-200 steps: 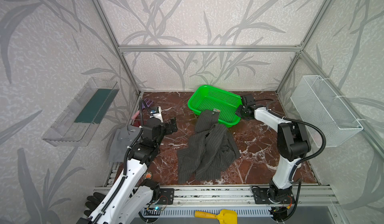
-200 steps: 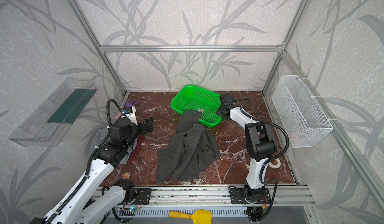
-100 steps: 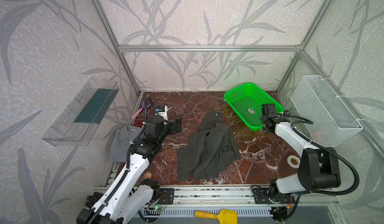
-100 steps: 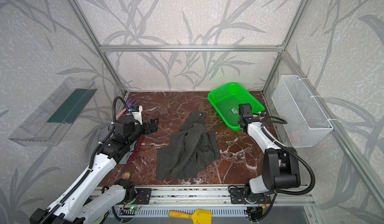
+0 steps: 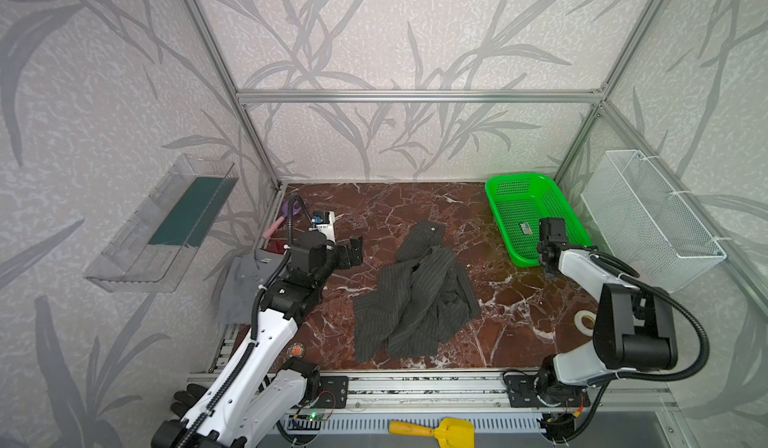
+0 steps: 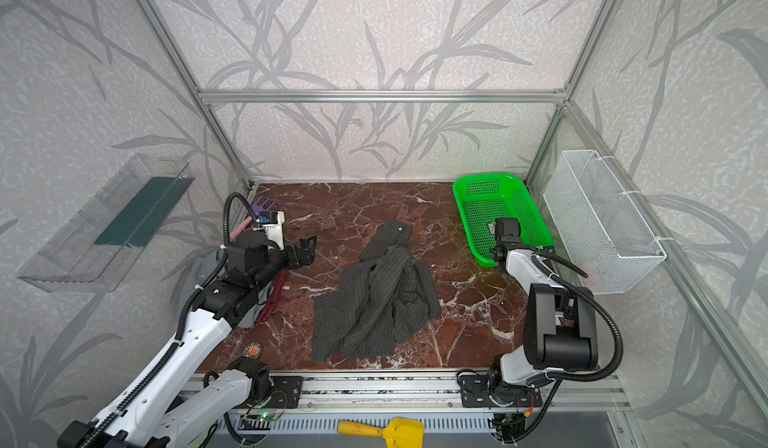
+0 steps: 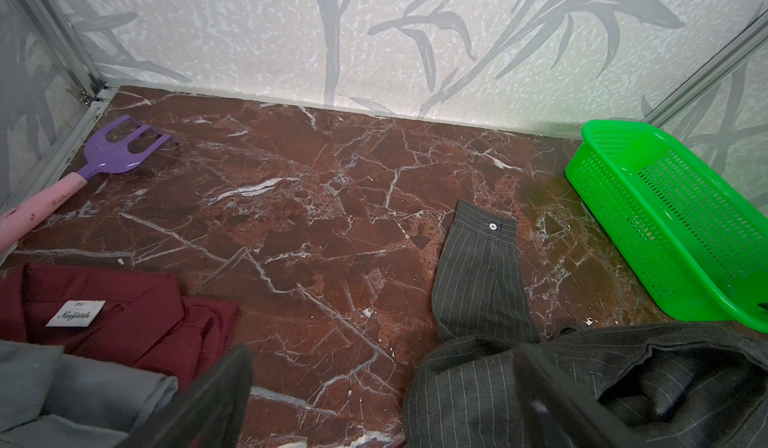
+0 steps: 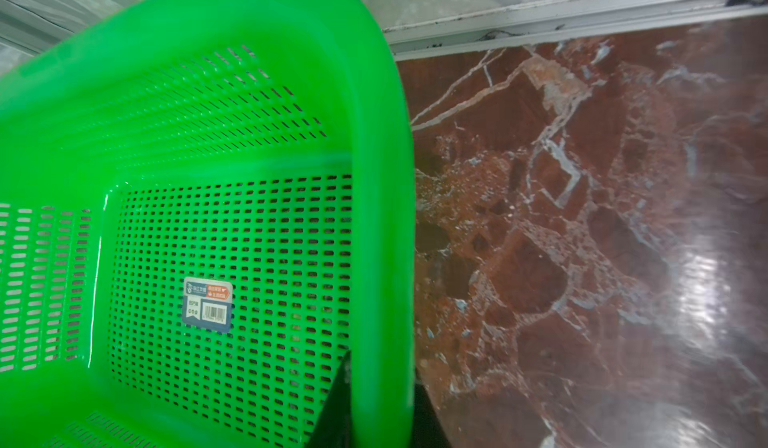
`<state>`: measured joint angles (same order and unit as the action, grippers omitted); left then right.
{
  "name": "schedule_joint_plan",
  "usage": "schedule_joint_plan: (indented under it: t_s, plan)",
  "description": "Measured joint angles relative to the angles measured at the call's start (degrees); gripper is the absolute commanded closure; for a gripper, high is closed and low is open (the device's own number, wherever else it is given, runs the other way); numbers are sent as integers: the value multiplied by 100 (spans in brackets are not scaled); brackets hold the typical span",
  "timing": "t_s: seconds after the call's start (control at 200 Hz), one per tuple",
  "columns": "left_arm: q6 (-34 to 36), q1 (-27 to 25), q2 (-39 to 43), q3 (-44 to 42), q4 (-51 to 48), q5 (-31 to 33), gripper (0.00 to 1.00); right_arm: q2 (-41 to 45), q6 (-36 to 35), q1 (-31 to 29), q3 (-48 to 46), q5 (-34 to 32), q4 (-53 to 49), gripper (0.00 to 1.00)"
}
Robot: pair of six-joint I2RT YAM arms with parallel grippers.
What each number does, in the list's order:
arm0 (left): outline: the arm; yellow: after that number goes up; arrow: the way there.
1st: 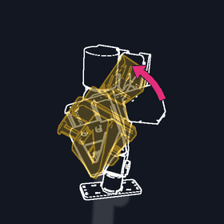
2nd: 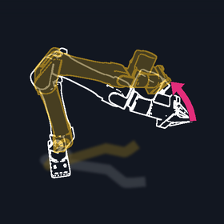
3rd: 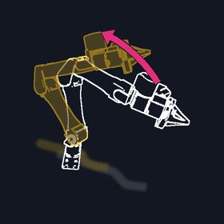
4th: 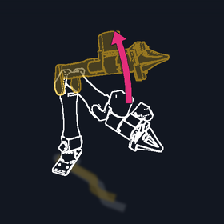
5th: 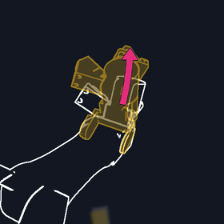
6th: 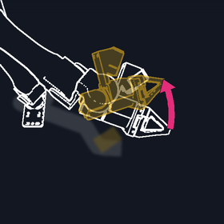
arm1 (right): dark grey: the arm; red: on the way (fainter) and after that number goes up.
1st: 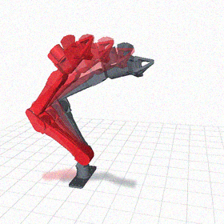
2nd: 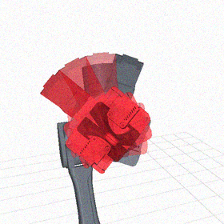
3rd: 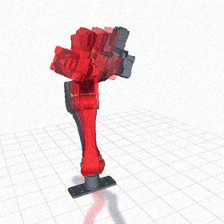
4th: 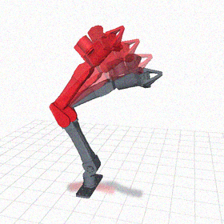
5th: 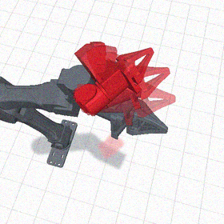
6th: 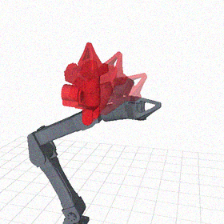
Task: Fold and stack the long sleeve shirts
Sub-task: 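Push the green basket farther from the robot with the right gripper, then grasp the grey shirt's sleeve cuffs with the left and right grippers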
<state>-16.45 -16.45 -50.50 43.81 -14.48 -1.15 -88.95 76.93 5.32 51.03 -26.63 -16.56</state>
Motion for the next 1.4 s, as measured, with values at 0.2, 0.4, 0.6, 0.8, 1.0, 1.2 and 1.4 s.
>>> schedule_joint_plan:
  t_s: [0.2, 0.4, 0.6, 0.8, 1.0, 1.2, 1.4]
  plan:
    - [17, 0, 0, 0, -33, 15, 2, 199, -179, -15, -293, 391, 393, 26]
    - [17, 0, 0, 107, -234, 295, 2, 1609, -396, -678, -1062, 557, 487, 18]
    - [-114, 0, 63, 496, -793, 758, 2, 3169, -1036, -1274, -1185, 511, 203, 16]
    - [-820, 0, 315, 509, -1709, 1104, 2, 4118, -1950, -2350, -1104, 1008, -459, 15]
    - [-1784, -2, 514, -74, -2227, 697, 2, 4485, -2476, -4463, -909, 1467, -1067, 22]
    - [-2455, -168, 538, -846, -2428, 164, 6, 3873, -2763, -6170, -573, 1926, -1128, 24]
    - [-2955, -824, 444, -1178, -2415, 2, 9, 2833, -2935, -6732, -579, 2354, -809, 29]
